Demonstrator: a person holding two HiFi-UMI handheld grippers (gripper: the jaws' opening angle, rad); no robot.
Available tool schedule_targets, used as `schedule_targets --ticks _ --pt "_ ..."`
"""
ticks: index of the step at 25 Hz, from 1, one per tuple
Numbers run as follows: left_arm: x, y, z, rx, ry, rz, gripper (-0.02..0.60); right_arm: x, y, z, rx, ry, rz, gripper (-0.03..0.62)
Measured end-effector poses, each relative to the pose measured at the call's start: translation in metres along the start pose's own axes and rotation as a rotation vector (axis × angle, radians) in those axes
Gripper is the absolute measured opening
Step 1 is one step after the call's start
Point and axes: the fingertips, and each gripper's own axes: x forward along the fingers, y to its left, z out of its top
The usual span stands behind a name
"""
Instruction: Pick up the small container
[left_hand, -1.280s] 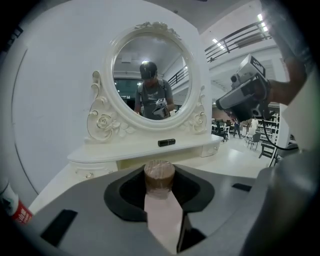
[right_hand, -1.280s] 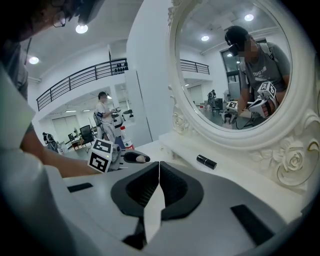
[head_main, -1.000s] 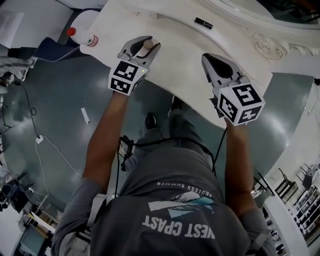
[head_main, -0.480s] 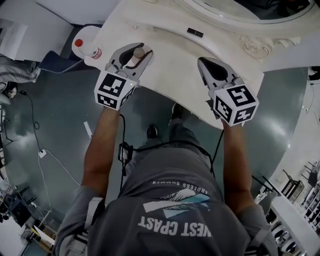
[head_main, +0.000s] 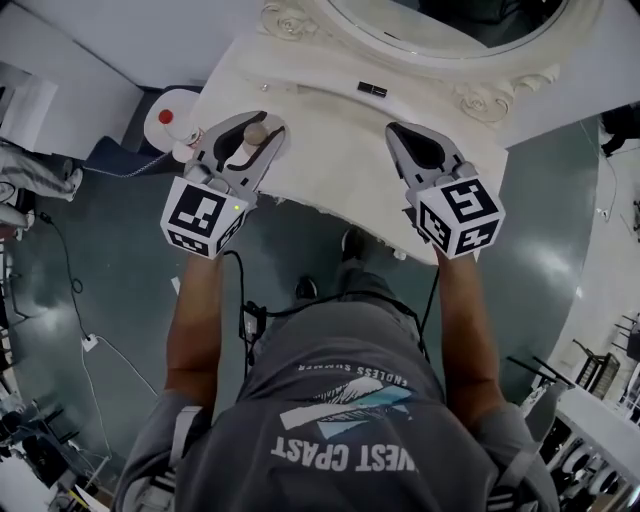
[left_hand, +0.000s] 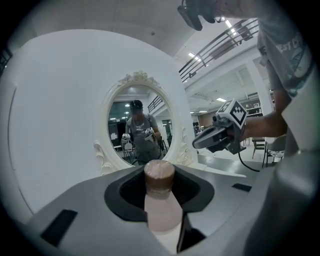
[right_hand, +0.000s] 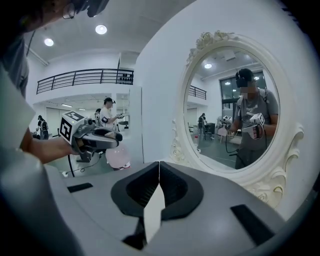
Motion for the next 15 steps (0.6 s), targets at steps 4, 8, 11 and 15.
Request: schedule_targets --ticks 4,8,11,15 --pt "-0.021 -0.006 0.013 0.018 -0.008 -0.009 0.137 -0.010 0.008 0.012 -0.018 -0.026 -0.007 0.026" --pt "-0.035 -0.009 0.027 0.046 -0.020 -0.014 0.137 -0.019 0.013 0.027 -0.046 -0.057 -0.020 0.026" --pt "-0.047 -0.015 0.035 0.060 -0.028 -0.019 0.137 -0.024 0.018 0.030 -0.075 -0.050 -0.031 0.025" --pt "-0.060 -0.023 0.044 0.083 -0.039 -0.027 0.137 -0.032 0.025 0.033 -0.105 -0.039 -0.041 0.025"
